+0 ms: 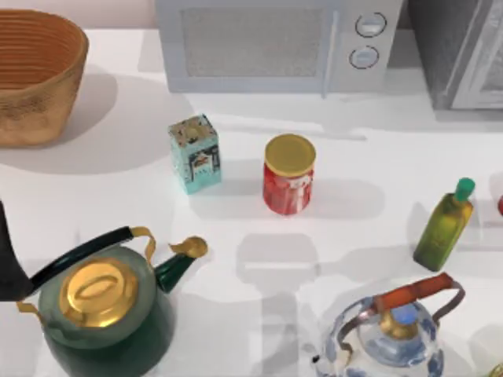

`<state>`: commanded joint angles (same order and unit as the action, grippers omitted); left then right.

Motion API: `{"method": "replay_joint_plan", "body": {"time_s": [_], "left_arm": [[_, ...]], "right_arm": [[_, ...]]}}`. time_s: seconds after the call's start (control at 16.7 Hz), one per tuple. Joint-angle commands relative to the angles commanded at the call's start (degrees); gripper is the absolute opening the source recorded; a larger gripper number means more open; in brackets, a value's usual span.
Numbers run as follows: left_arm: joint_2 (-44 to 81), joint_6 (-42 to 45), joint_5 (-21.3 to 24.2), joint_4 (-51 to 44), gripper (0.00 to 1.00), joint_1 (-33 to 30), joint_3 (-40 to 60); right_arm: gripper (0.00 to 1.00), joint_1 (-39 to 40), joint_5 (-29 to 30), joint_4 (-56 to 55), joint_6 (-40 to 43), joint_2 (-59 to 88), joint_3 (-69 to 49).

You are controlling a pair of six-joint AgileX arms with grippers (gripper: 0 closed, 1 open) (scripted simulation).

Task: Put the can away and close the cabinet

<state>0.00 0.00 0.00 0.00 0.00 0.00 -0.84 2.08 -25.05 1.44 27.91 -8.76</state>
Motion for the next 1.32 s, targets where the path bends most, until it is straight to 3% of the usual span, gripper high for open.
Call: {"method": "replay_joint_plan", "body": {"time_s": [1.32], "left_arm": [[0.0, 0.0, 0.0, 0.0, 1.0, 0.0, 0.0]], "right_arm": [[1.0, 0.15, -0.27, -32.31, -1.22, 45.8, -5.94]]}}
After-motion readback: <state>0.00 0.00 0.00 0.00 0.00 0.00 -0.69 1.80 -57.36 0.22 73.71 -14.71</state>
